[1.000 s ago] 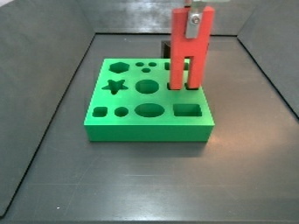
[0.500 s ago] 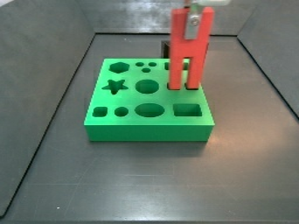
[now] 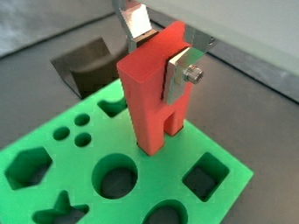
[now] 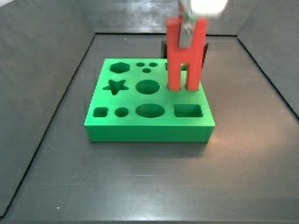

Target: Insert the double-square object.

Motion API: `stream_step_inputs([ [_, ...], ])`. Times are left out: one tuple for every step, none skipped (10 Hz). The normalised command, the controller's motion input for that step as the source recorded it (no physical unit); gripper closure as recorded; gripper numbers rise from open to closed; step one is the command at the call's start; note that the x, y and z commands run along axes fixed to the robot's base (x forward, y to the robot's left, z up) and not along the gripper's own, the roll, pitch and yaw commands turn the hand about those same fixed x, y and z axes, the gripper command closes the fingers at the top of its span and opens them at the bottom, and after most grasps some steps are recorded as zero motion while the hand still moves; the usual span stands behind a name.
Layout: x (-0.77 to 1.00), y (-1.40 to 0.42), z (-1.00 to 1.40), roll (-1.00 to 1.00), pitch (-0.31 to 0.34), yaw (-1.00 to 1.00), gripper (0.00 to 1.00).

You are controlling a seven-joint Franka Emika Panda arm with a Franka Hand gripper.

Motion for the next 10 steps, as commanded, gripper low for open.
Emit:
stream_step_inputs([
  [0.46,-0.11,-0.37,0.03,0.0,-0.03,1.0],
  [0.51,-0.11,-0.34,0.06,0.0,-0.08,1.0],
  [0.55,-0.12,-0.3,0.07,0.006,-0.14,1.0],
  [0.55,-0.11,-0.27,0.04,0.0,-0.16,1.0],
  [0.5,-0.09,-0.27,0.02,0.0,-0.15,1.0],
  [0.44,-0.07,-0.28,0.01,0.0,-0.15,1.0],
  [0.39,-0.06,-0.26,0.0,0.0,-0.14,1.0],
  [0.34,-0.06,-0.28,0.0,0.0,-0.12,1.0],
  [0.12,0.0,-0.13,-0.01,-0.009,-0.13,1.0],
  [0.0,0.0,0.0,-0.01,0.0,0.0,1.0],
])
